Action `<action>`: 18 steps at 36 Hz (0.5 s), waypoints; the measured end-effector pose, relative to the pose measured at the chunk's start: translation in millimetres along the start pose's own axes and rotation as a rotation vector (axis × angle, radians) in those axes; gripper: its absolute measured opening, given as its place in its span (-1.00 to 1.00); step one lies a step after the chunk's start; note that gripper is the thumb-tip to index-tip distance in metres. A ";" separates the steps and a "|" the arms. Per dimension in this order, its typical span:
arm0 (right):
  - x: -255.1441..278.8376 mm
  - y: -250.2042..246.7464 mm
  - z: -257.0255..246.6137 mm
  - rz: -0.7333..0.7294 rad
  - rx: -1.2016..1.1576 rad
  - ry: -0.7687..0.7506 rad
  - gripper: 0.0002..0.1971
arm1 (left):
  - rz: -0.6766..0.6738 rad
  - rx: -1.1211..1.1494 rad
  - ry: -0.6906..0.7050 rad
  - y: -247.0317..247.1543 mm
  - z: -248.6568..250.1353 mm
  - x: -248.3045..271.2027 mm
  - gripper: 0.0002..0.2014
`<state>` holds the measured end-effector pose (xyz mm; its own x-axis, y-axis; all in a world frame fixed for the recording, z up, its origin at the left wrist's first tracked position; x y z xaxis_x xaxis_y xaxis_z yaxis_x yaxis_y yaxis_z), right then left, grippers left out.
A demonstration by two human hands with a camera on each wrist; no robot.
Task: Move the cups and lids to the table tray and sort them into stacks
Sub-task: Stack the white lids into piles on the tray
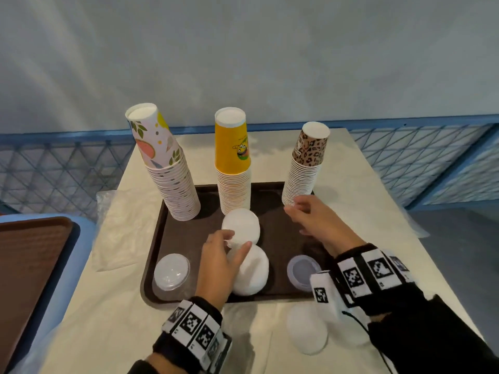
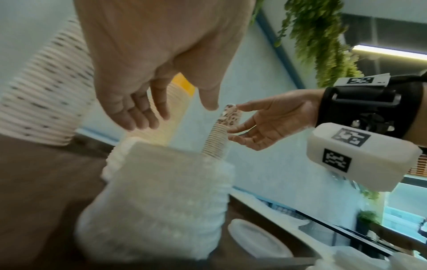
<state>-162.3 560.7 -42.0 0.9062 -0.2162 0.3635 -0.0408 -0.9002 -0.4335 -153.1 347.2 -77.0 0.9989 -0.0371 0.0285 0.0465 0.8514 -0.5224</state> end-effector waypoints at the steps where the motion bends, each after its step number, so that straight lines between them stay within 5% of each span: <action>1: 13.4 -13.4 0.1 0.031 -0.011 -0.021 -0.50 | 0.024 -0.006 0.063 -1.8 15.1 5.5 -0.66; 4: 51.6 -48.2 10.8 0.129 -0.030 -0.062 -0.56 | 0.024 -0.035 0.227 2.7 53.7 23.7 -0.76; 8: 94.7 -69.1 42.4 0.225 0.131 -0.114 -0.60 | -0.227 -0.136 0.333 42.5 74.7 53.5 -0.81; 13: 120.9 -41.7 103.6 0.089 0.475 -0.063 -0.47 | -0.533 -0.372 0.283 98.9 48.1 90.8 -0.67; 18: 127.4 -13.7 138.1 -0.018 0.643 -0.039 -0.36 | -0.596 -0.508 0.225 123.7 26.5 106.0 -0.58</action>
<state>11.8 597.8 -103.7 0.9194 -0.1787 0.3504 0.2239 -0.4948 -0.8397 -41.6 462.4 -116.0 0.7801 -0.5595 0.2800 0.5130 0.3159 -0.7981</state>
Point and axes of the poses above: each hand's wrist, its own x-axis away from the middle knuckle, its own y-axis out of the palm, z = x × y, the point moved 10 cm from there along -x, towards the middle knuckle, and after that the axes turned 1 degree about -z, right-handed, at the moved point
